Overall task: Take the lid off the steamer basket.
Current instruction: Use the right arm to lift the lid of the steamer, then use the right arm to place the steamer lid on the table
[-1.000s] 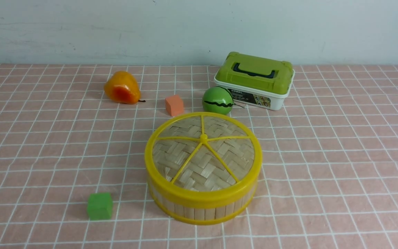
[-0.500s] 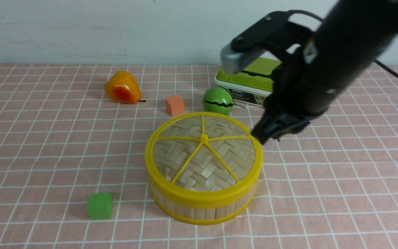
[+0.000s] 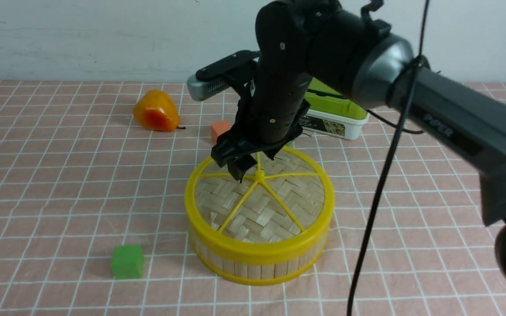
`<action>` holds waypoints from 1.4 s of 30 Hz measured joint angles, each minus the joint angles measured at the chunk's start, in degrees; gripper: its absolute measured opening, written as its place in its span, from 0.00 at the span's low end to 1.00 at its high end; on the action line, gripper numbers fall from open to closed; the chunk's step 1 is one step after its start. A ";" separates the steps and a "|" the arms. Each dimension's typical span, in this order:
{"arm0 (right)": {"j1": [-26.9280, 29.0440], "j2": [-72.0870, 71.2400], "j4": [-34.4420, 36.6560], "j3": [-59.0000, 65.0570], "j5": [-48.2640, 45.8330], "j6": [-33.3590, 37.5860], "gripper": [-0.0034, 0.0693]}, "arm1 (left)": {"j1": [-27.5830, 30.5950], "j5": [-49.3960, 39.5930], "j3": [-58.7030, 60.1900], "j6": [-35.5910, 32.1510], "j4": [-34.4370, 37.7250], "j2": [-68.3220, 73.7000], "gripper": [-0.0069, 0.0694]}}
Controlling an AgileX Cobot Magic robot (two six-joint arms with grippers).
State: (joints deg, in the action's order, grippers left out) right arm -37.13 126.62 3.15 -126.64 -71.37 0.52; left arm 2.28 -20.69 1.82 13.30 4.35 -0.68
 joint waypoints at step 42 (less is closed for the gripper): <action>22.41 -28.94 -7.75 30.61 0.11 -0.07 0.16 | 0.00 0.00 0.00 0.00 0.00 0.00 0.40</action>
State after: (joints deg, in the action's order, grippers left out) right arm -14.72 97.68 -4.60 -96.03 -71.26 0.45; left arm 2.28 -20.69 1.82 13.30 4.35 -0.68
